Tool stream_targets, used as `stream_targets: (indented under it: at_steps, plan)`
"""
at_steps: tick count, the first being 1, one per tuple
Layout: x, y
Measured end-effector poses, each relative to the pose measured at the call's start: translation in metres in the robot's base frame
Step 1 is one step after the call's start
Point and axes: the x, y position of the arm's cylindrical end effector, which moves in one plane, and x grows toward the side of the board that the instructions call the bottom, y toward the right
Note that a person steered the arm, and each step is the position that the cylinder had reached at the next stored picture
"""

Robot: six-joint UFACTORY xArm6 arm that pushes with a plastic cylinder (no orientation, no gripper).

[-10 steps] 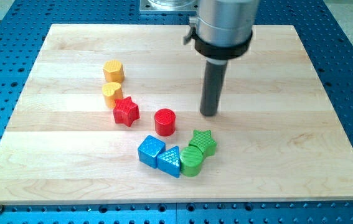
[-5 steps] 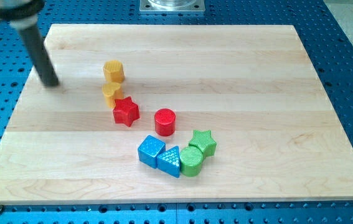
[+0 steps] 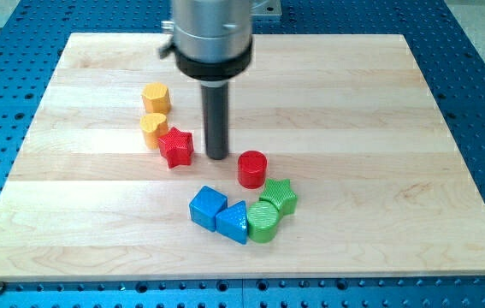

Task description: Move the red circle top right to the green star

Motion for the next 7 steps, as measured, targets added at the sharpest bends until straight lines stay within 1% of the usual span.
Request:
stream_targets:
  at_steps: [1,2,3,4,5,6,7]
  plan:
    - [0.011,-0.015]
    - [0.018,-0.009]
    - [0.029,0.011]
    - [0.038,0.020]
    - [0.038,0.021]
    - [0.055,0.021]
    - [0.062,0.030]
